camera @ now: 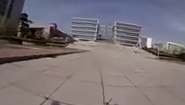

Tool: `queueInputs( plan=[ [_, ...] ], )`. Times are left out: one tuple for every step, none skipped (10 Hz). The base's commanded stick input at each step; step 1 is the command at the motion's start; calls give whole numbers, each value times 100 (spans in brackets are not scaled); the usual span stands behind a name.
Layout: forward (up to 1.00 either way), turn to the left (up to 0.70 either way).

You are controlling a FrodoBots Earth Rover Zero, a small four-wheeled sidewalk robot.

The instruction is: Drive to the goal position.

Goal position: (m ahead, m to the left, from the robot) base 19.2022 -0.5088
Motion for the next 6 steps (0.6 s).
queueInputs(
  plan=[
    [70, 0],
    [70, 0],
    [70, 0],
    [70, 0],
    [70, 0],
    [70, 0]
  ],
)
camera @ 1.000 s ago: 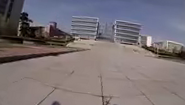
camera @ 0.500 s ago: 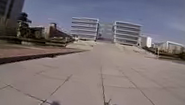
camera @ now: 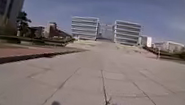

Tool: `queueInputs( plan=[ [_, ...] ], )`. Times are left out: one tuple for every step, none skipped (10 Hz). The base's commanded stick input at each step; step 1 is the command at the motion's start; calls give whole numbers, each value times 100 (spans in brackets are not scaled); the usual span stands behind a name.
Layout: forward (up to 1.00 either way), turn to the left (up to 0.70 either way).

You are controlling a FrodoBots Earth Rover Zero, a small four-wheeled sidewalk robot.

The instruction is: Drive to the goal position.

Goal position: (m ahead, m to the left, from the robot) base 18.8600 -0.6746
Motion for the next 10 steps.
queueInputs(
  plan=[
    [70, 0],
    [70, 0],
    [70, 0],
    [70, 0],
    [70, 0],
    [70, 0],
    [70, 0],
    [70, 0],
    [70, 0],
    [70, 0]
  ],
)
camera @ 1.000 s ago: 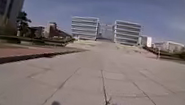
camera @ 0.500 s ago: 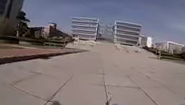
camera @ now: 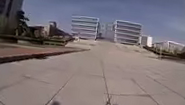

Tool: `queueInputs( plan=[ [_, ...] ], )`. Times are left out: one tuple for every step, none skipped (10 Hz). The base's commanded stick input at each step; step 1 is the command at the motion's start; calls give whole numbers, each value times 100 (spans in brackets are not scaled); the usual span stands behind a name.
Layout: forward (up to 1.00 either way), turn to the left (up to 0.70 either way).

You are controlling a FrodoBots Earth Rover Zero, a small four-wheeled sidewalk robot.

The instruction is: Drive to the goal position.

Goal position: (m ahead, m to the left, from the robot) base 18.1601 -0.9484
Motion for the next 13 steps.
queueInputs(
  plan=[
    [70, 0],
    [70, 0],
    [70, 0],
    [70, 0],
    [51, 0],
    [23, 0],
    [0, 0],
    [4, 0],
    [4, 0],
    [2, 0],
    [0, 0],
    [0, 0],
    [0, 0]
  ],
)
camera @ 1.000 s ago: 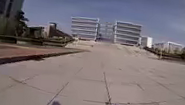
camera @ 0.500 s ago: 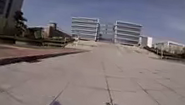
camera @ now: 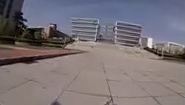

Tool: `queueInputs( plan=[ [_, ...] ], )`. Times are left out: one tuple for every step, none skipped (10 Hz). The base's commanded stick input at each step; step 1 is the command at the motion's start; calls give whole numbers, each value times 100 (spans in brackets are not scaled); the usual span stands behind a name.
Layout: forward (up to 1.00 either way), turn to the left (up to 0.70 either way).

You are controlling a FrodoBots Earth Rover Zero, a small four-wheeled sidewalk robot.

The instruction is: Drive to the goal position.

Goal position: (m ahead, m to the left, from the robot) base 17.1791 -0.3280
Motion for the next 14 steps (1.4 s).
queueInputs(
  plan=[
    [0, 0],
    [0, 0],
    [0, 0],
    [0, 0],
    [0, 0],
    [0, 0],
    [24, 0],
    [70, 0],
    [70, 0],
    [70, 0],
    [70, 0],
    [70, 0],
    [70, 0],
    [70, 0]
  ],
)
